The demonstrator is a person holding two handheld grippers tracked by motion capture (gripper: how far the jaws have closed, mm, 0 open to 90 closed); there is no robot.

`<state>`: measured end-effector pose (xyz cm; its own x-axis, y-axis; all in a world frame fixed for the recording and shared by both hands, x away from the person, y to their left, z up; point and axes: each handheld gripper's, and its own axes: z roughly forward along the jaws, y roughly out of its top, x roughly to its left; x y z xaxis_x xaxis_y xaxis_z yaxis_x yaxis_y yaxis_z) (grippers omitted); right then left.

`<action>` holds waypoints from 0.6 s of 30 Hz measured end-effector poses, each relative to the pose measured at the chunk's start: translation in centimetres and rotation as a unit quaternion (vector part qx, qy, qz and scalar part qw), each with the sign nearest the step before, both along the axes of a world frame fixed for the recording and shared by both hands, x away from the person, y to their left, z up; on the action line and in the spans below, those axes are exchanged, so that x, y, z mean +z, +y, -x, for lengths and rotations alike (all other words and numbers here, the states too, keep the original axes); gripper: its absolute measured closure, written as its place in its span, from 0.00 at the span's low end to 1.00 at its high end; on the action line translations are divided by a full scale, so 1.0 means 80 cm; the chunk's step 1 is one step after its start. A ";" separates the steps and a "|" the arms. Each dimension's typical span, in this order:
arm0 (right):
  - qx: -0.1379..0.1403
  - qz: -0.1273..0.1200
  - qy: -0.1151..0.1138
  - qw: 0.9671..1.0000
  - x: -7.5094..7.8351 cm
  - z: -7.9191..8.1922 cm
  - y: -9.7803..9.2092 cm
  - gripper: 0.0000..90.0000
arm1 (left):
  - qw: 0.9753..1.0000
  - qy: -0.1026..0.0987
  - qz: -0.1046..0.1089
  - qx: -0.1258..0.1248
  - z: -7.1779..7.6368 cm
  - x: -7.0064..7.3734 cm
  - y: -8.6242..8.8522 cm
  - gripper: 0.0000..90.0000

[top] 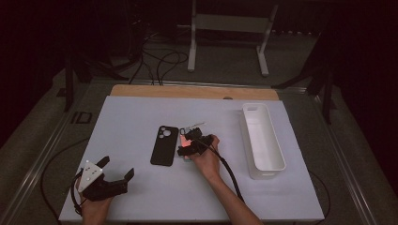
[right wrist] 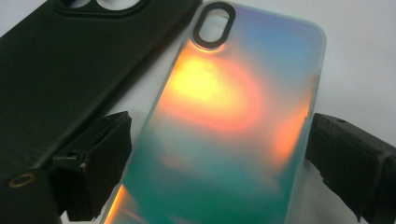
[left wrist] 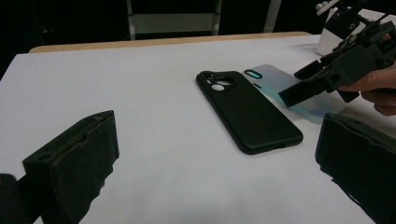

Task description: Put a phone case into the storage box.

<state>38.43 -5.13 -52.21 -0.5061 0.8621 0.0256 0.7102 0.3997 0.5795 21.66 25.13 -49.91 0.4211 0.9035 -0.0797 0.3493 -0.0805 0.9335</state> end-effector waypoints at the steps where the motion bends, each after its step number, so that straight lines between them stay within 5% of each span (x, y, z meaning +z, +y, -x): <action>1: -0.001 -0.003 0.004 1.000 0.000 0.000 -0.001 0.09 | 1.000 0.000 0.000 0.000 0.000 0.000 0.000 0.00; 10: -0.013 0.007 0.010 1.000 0.005 -0.001 -0.012 0.17 | 1.000 0.001 0.000 0.000 0.000 0.000 -0.001 0.00; 18: 0.006 0.006 -0.006 1.000 0.012 0.003 -0.022 0.18 | 1.000 0.003 -0.003 0.000 -0.001 -0.001 -0.001 0.00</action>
